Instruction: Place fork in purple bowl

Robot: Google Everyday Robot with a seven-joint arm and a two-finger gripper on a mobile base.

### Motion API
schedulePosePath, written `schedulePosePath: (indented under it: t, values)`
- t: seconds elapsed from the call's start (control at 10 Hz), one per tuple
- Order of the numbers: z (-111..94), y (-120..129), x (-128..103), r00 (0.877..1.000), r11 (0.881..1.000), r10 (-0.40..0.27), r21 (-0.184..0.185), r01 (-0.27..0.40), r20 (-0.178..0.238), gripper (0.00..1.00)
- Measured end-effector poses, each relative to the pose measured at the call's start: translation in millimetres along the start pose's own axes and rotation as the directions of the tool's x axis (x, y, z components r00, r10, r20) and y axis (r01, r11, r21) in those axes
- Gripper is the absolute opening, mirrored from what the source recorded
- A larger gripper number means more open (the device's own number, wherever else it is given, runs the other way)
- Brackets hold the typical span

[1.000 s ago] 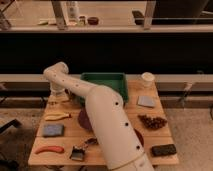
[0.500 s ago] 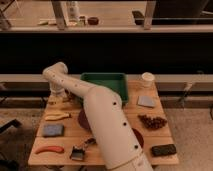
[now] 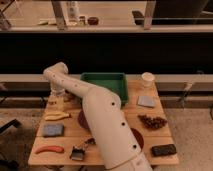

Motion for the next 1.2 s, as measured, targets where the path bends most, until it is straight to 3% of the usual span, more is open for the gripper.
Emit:
schedulePosePath:
  t: [0.8, 1.2]
  values:
    - [10.2, 1.3, 6.5, 1.0, 1.0, 0.005, -0.018, -0.006, -0.012, 0.78]
    - [10.6, 2.7, 5.9, 1.0, 0.999, 0.003, -0.032, -0.003, -0.001, 0.42]
